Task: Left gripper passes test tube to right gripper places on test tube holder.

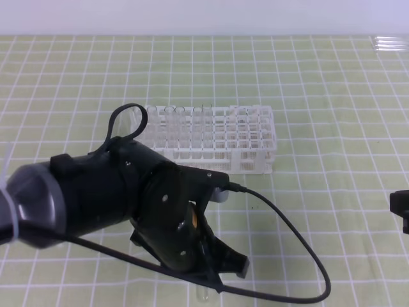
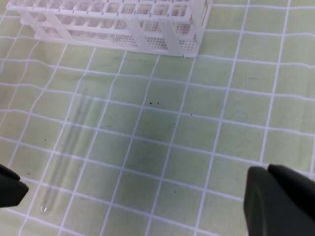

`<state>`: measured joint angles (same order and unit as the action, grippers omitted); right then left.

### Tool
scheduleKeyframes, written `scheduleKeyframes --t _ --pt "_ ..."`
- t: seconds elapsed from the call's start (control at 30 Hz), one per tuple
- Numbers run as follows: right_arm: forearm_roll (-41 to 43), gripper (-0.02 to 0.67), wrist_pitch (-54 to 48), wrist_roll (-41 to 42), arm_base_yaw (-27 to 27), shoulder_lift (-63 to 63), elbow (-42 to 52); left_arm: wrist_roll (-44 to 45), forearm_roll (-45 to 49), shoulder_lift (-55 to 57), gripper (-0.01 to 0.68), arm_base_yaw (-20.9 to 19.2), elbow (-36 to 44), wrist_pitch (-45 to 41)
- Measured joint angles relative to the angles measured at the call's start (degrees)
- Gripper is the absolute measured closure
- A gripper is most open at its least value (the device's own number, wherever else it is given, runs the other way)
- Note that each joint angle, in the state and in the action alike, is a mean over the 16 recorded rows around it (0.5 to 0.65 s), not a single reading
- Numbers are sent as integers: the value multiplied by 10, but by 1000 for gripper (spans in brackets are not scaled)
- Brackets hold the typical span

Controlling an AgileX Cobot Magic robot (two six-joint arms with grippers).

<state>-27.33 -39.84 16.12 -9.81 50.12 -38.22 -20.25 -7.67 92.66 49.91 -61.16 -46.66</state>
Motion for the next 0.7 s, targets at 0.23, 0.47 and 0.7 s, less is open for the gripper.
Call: scheduleKeyframes --t 0.23,0.47,0.7 --pt "0 665 -1 0 0 0 0 3 -1 0 289 0 1 9" --pt "0 665 -1 0 0 0 0 -29 5 13 242 3 -4 20" --pt "0 665 -2 -1 0 0 0 -69 33 42 274 8 -22 3"
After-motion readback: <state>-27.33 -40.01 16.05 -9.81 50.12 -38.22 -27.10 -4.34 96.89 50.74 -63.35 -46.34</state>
